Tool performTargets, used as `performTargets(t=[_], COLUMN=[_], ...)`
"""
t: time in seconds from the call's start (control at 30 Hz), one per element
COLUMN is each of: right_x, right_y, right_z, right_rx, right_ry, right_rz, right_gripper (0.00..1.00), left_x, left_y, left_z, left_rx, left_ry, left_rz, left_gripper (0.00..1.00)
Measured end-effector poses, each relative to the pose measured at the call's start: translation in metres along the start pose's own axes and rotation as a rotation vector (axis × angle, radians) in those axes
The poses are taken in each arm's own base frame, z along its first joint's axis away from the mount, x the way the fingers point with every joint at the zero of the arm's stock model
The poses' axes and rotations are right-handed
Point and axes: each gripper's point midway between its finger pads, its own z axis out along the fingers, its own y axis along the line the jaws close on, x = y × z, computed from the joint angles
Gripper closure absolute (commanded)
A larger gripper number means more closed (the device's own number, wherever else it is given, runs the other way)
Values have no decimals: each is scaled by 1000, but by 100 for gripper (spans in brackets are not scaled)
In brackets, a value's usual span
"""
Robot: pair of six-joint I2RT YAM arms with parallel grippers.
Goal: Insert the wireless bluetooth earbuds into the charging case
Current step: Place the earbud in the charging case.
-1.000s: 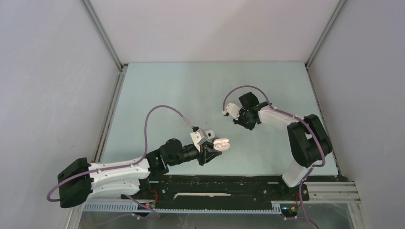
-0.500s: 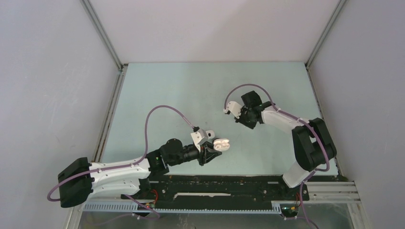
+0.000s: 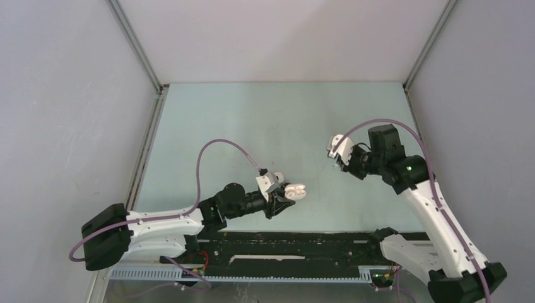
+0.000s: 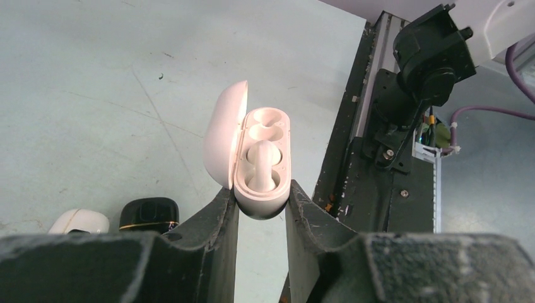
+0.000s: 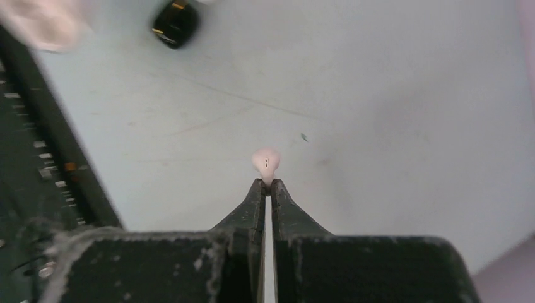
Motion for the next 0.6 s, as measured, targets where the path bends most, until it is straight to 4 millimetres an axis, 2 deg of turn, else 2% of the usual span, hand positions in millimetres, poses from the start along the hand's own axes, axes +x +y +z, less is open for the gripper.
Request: performTargets(t=[0.03, 0.13, 0.23, 0.4, 0.6], right_x=[-7, -26, -35, -54, -62], right_y=[8, 50, 84, 108, 135], right_z=[-6, -17, -26, -33, -25], right_rx=[-24, -168, -323, -476, -598], right_ry=[-27, -103, -140, -175, -141], right_rz=[-14, -69, -66, -56, -110], right_gripper=[100, 100, 100, 100, 100], left_x=[1, 5, 11, 20, 16], left_y=[0, -1, -3, -5, -9], left_z=[1, 4, 6, 8, 13], left_rx=[4, 24, 45, 73, 102], left_ry=[0, 10, 28, 53, 54], left_rz=[8, 40, 66, 94, 107], left_gripper=[100, 99, 99, 99, 99])
